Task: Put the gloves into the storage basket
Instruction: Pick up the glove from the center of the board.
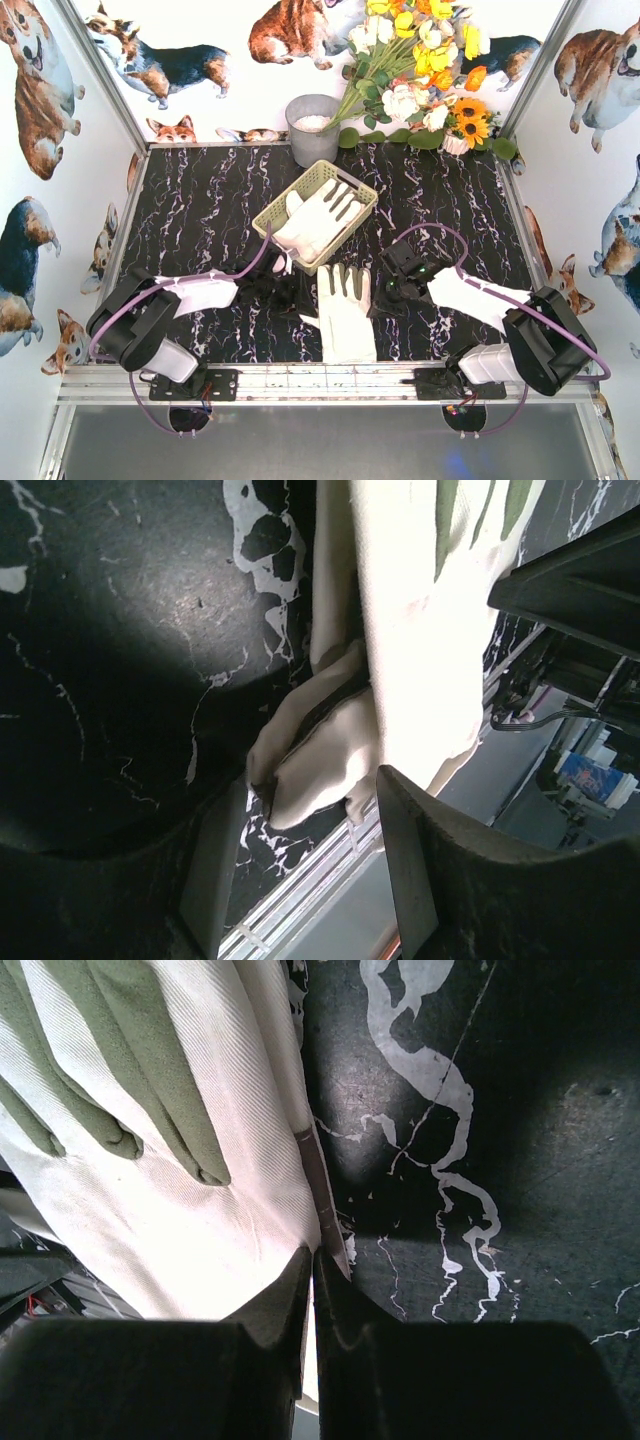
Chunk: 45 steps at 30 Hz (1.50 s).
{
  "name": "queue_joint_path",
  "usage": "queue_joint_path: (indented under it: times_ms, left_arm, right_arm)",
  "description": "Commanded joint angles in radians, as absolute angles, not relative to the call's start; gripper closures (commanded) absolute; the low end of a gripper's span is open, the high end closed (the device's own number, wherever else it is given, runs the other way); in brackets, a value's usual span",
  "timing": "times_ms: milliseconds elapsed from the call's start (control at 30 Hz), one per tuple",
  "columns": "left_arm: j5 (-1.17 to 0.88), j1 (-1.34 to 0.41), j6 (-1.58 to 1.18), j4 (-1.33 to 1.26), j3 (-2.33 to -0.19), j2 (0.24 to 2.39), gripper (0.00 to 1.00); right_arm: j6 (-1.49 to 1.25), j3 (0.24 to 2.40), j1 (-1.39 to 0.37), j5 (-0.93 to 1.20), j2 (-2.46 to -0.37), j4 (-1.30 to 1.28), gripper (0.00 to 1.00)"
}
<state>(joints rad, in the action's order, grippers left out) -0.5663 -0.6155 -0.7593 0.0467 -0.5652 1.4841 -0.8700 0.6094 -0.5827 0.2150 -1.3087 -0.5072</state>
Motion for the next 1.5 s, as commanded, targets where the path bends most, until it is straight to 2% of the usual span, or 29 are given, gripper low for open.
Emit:
queue_joint_path:
  times_ms: [0,300,567,1467]
  left_arm:
    - [-0.551,-0.606,-0.758,0.007,-0.542,1.527,0.50]
    - [-0.627,-0.607,-0.781,-0.094,-0.524,1.528,0.52]
    - [-0.691,-0.607,-0.802,-0.181,-0.508,1.534,0.59]
    - [-0.686,-0.644,-0.813,-0.250,-0.584,1.657,0.59]
  right_arm:
    - [-0.873,0.612,-0.582,0.194,-1.316,-0.470,0.98]
    - [-0.870,0.614,-0.582,0.193,-1.327,-0.469,0.99]
    - [-0.871,0.617,-0.581,0.193,-1.334,-0.465,0.99]
    - [-0.886,0.635,-0.581,0.193,-1.362,-0.455,1.00]
